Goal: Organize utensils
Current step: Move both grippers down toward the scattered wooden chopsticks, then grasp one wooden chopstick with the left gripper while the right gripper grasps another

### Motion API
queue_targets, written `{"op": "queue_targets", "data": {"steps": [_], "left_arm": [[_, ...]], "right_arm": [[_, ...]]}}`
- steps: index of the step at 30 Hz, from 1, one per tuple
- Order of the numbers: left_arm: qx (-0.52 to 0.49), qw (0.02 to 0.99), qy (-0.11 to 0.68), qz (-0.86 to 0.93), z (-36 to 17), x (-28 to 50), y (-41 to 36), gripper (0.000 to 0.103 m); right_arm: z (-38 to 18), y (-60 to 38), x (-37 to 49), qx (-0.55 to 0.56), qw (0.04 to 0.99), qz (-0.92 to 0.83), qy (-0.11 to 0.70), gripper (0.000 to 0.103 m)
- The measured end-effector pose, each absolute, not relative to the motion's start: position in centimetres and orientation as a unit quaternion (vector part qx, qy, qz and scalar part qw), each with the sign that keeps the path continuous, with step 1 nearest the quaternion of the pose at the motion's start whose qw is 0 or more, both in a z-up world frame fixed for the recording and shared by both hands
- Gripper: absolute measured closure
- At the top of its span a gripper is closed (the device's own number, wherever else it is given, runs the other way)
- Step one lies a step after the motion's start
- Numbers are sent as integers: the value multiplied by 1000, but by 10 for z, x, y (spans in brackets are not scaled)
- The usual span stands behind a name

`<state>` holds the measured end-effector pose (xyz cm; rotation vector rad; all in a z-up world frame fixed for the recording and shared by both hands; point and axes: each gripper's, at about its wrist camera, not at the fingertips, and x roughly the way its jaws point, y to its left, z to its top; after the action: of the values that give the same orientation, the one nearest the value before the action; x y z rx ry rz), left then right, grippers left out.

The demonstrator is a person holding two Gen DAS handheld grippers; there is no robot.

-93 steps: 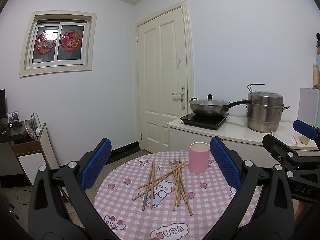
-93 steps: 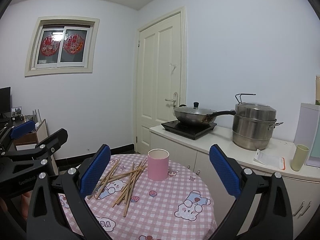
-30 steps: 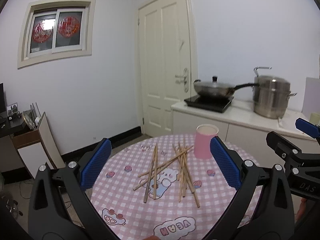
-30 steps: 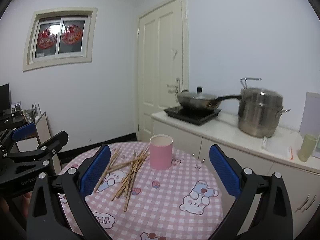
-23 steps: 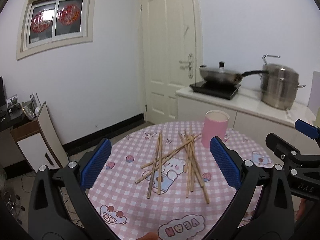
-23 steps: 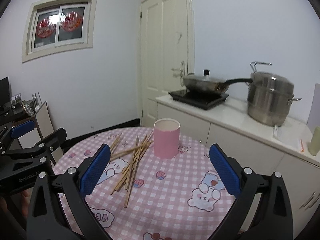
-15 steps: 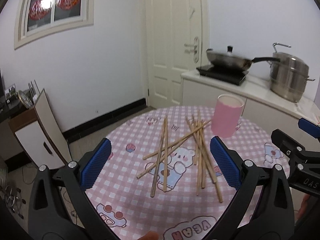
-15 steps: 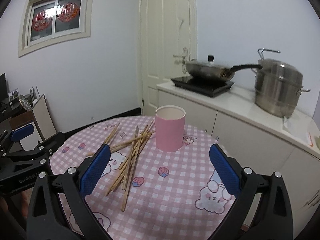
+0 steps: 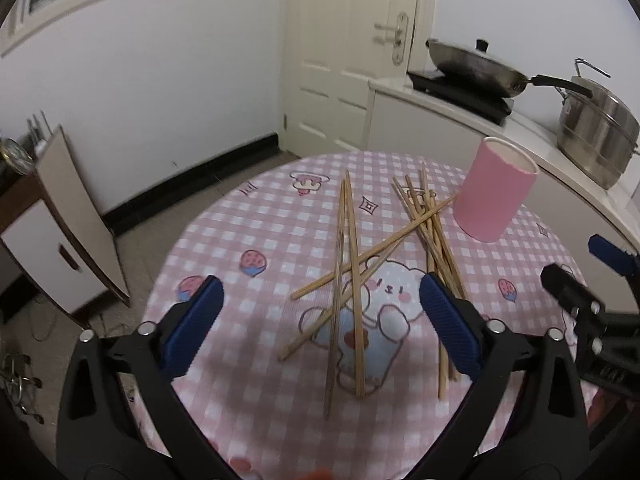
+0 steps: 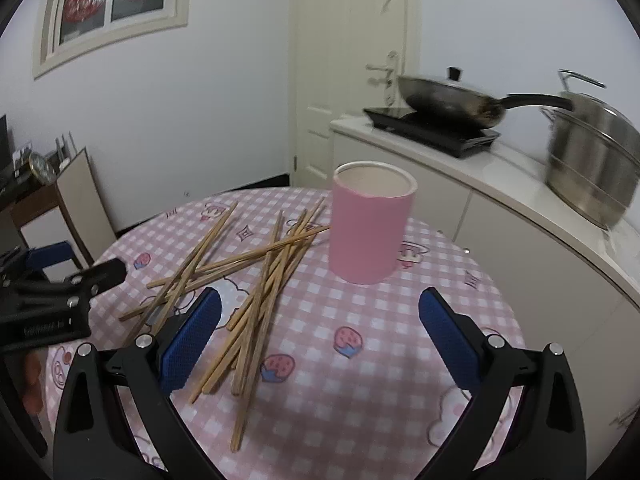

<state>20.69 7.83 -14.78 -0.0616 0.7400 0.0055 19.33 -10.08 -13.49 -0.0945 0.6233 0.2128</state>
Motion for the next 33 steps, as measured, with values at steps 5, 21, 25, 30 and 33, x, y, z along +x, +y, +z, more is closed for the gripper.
{"op": "queue_targets", "data": {"steps": [5,21,25,30,33], "left_arm": [[-14,915,402,-18,-163,252,79,27],[15,886,462,-44,-199,323,83,46],[18,881,470,-40,-205,335,83,46],[28,875,482,-41,-211,350,78,58],[20,872,487,-46,-212,358,78,67]], "right_arm": [[-145,-78,223,-60,934,130,326,22],[-158,-47,289,-60,922,147,354,35],[-160,-48,293,-56,922,147,355,35],[-162,-50,299,-49,919,150,361,35],[-165,-50,302,-44,916,154,367,35]]}}
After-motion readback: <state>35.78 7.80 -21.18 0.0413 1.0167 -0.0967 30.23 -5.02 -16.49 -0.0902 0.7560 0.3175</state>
